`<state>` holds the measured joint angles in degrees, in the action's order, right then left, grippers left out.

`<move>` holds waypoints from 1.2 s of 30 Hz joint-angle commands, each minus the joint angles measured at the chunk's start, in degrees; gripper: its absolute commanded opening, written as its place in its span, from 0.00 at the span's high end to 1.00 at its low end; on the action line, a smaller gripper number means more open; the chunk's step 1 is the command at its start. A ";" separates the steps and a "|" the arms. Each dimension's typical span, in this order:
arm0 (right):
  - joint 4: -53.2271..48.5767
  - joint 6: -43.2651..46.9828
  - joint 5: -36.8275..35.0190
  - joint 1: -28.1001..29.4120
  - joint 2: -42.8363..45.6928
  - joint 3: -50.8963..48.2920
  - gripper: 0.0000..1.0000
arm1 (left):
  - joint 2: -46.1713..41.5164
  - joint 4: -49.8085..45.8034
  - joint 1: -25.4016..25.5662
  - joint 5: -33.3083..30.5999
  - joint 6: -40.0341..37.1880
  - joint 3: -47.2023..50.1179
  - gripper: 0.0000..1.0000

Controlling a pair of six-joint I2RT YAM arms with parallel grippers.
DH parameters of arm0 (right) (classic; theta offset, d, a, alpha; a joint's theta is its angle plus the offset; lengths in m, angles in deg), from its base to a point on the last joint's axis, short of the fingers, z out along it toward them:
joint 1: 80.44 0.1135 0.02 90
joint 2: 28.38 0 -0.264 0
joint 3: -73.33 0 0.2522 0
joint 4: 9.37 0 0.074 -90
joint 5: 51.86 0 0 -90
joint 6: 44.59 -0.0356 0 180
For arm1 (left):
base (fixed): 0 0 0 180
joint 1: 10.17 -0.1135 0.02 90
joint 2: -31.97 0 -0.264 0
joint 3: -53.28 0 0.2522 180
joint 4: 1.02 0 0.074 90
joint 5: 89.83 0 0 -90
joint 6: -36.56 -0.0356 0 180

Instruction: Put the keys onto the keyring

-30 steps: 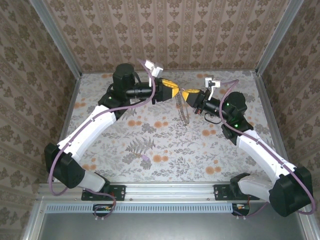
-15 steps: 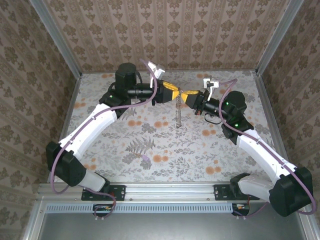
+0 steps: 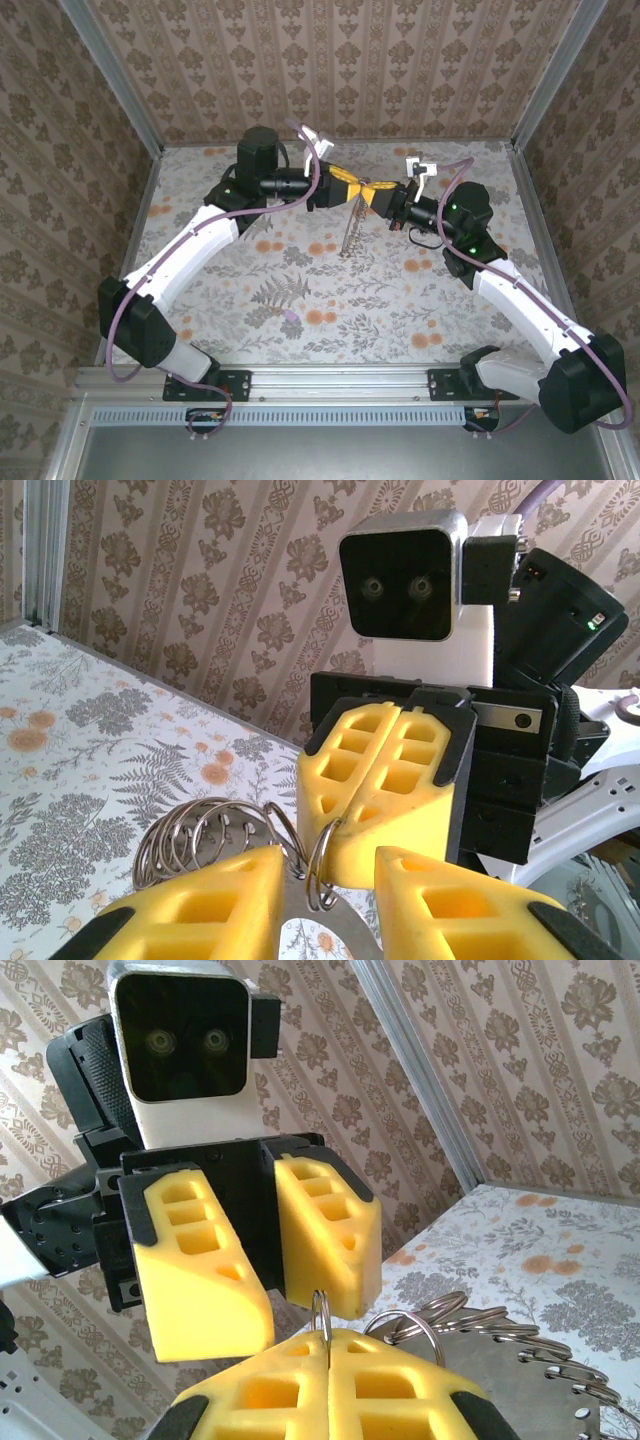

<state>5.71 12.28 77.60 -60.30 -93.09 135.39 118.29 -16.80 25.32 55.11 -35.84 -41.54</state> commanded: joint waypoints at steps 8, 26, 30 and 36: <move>1.44 0.90 0.82 0.31 1.38 1.47 1.00 | 0.72 -0.15 -0.33 2.43 -1.88 -1.80 0.71; 1.22 0.77 0.85 0.26 1.30 1.50 1.00 | 1.68 0.16 0.28 4.82 -2.58 -2.28 0.78; 1.09 0.78 1.05 0.26 1.37 1.44 1.00 | 1.61 0.47 0.29 4.68 -2.58 -2.35 0.77; 0.53 1.02 1.05 0.25 1.69 1.35 1.00 | 1.56 1.20 0.28 4.57 -2.66 -2.19 0.82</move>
<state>4.88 12.28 77.60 -60.30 -93.07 135.39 119.74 -16.96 25.43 58.32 -37.00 -41.58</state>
